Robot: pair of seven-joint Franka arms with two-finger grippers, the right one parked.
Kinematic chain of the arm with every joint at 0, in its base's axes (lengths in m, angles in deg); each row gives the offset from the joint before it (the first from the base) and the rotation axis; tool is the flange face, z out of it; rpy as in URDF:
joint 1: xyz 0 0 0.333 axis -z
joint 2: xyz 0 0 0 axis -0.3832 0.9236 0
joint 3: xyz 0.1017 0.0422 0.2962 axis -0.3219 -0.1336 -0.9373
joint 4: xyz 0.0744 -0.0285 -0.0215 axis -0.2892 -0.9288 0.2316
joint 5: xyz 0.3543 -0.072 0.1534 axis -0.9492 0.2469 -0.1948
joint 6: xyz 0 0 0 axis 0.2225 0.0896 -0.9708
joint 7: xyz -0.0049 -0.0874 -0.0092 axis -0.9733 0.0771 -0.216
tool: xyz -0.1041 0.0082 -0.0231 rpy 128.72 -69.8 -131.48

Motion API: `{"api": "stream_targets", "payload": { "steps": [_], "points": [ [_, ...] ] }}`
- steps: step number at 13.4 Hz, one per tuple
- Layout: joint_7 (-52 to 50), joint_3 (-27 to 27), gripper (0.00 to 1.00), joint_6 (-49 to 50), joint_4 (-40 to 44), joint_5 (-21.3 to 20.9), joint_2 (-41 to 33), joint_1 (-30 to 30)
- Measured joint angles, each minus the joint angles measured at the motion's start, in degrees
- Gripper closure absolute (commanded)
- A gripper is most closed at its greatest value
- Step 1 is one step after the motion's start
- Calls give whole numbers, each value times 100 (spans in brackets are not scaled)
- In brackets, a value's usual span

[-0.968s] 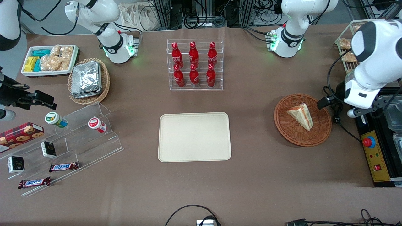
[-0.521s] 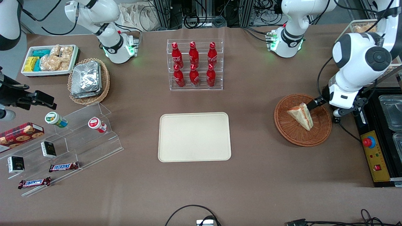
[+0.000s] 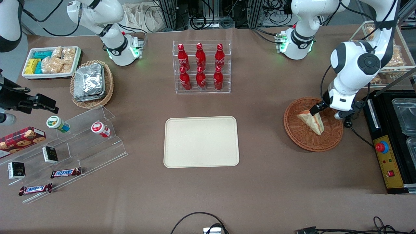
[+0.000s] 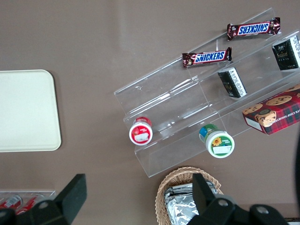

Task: Place sandwich from basket to tray
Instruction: 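Lower the open left gripper around the wrapped sandwich in the basket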

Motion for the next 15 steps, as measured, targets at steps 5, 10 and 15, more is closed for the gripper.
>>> {"api": "stream_targets", "payload": {
  "steps": [5, 10, 15],
  "points": [
    [-30, 0, 0, -445, -122, 0, 257, 0],
    [-55, -22, 0, -834, -132, 1, 609, 0],
    [-92, -39, 3, -1155, -183, 1, 836, -1]
  ]
}}
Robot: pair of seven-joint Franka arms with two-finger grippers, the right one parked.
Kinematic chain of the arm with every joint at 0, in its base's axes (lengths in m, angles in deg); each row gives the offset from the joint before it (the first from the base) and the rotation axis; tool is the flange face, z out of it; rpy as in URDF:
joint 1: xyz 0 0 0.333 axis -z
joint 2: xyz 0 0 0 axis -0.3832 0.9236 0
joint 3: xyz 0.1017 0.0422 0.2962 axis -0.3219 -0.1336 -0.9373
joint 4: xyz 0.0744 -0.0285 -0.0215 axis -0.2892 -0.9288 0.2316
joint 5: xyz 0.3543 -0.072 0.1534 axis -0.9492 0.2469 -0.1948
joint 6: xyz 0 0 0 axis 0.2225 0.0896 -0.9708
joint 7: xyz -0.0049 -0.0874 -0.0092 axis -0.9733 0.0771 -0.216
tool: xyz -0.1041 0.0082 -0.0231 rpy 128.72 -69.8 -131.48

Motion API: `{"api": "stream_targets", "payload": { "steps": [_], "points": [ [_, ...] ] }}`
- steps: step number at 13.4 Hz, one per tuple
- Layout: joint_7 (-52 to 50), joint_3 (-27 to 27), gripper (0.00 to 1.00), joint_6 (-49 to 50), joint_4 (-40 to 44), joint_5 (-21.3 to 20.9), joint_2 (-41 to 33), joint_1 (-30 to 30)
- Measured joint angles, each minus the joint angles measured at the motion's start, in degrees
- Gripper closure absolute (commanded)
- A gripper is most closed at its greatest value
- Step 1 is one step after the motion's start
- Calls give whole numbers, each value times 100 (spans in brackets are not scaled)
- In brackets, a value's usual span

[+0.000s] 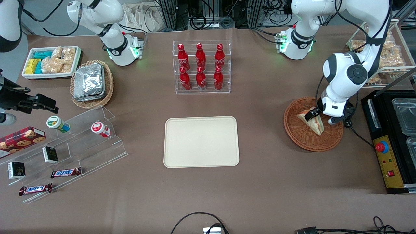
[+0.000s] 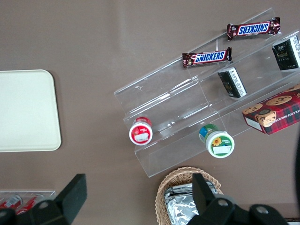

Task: Place sandwich from basket to tray
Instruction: 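Lower the open left gripper around the wrapped sandwich in the basket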

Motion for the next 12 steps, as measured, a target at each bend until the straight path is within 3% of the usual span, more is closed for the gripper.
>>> {"api": "stream_targets", "payload": {
  "steps": [4, 7, 8, 12],
  "points": [
    [-52, 0, 27, -316, -109, 1, 123, 0],
    [-63, 0, 64, -376, -118, 1, 178, 0],
    [-65, -1, 72, -379, -118, 1, 182, 0],
    [-64, -2, 72, -380, -116, 1, 174, 0]
  ]
}}
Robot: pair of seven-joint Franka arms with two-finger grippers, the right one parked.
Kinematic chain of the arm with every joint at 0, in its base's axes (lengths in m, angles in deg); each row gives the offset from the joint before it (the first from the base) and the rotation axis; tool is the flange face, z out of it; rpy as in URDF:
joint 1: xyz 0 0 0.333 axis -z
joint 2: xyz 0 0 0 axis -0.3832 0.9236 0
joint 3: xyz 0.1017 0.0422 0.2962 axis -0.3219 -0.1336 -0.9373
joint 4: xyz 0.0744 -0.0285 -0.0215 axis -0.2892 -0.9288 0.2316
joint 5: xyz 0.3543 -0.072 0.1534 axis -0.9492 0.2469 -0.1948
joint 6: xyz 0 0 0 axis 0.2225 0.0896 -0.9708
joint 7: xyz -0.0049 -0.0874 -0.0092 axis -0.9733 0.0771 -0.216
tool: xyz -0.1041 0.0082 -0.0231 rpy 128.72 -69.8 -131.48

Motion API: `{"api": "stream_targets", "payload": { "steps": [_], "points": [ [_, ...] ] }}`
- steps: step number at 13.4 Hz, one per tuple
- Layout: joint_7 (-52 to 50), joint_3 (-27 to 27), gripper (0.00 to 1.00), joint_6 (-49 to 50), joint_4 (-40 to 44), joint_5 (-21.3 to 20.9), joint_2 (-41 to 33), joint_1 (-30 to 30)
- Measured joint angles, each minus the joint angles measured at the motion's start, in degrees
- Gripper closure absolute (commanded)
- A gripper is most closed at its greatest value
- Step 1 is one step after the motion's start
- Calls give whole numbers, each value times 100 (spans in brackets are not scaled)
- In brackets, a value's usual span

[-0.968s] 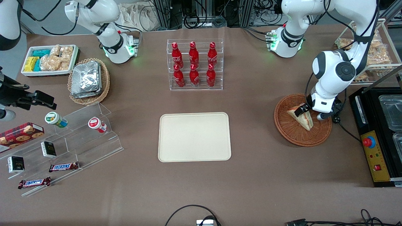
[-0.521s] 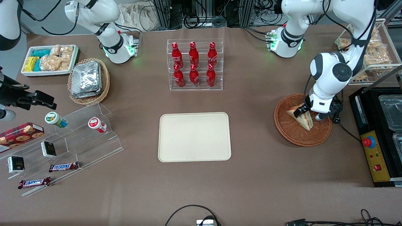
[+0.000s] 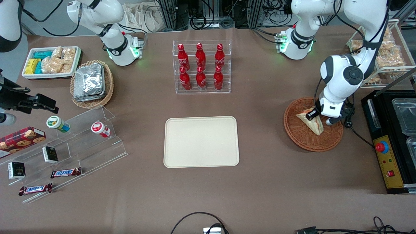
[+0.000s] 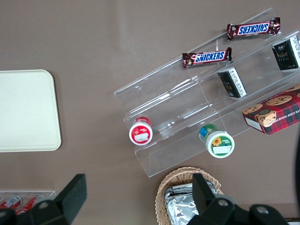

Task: Place sandwich from basket to tray
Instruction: 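Lower the open left gripper around the wrapped sandwich in the basket, then close the left gripper on the sandwich and lift it from the basket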

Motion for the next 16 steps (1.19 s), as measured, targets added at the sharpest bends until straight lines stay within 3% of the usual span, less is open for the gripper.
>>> {"api": "stream_targets", "payload": {
  "steps": [7, 13, 16],
  "points": [
    [789, 15, 72, 1446, 548, -11, -731, 3],
    [2112, 41, 72, 3483, 2106, -12, -1007, 10],
    [2702, 65, 72, 3987, 2748, -17, -973, 33]
  ]
}}
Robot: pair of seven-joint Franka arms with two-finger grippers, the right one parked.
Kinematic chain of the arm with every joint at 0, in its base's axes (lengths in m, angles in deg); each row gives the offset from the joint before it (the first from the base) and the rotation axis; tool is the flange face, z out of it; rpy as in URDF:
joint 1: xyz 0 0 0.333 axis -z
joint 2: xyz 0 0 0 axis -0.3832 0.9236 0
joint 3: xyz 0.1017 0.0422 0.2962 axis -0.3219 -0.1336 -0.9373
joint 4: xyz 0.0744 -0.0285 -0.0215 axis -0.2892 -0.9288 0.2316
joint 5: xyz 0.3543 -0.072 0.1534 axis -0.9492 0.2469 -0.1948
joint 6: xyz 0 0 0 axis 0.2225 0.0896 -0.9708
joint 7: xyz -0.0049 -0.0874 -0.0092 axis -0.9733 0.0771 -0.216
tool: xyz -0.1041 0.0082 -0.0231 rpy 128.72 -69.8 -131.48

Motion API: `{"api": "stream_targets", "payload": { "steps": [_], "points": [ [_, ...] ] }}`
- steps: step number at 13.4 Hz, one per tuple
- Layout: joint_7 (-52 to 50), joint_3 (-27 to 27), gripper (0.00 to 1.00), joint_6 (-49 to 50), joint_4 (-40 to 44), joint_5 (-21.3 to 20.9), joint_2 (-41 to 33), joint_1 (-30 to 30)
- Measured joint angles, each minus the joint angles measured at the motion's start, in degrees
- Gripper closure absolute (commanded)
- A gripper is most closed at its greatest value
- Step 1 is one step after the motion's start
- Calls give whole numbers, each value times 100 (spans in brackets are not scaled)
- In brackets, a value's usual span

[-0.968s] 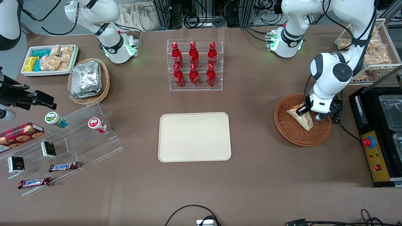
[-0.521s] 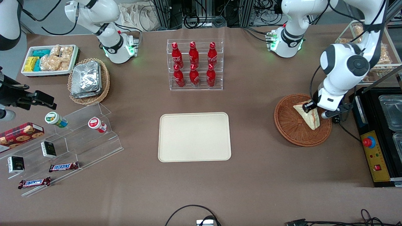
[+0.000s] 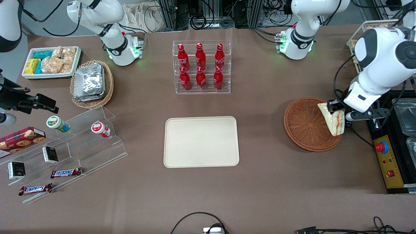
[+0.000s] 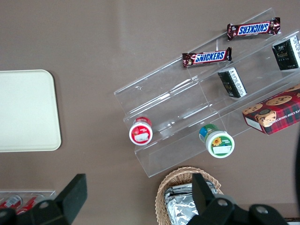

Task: Place sandwich from basket to tray
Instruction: 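Close the left gripper on the sandwich and lift it from the basket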

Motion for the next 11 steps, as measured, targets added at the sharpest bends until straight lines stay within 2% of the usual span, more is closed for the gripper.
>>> {"api": "stream_targets", "payload": {
  "steps": [4, 11],
  "points": [
    [737, 111, 72, 181, 488, 0, 163, 12],
    [821, 869, 71, 612, 1641, 0, 809, 35]
  ]
}}
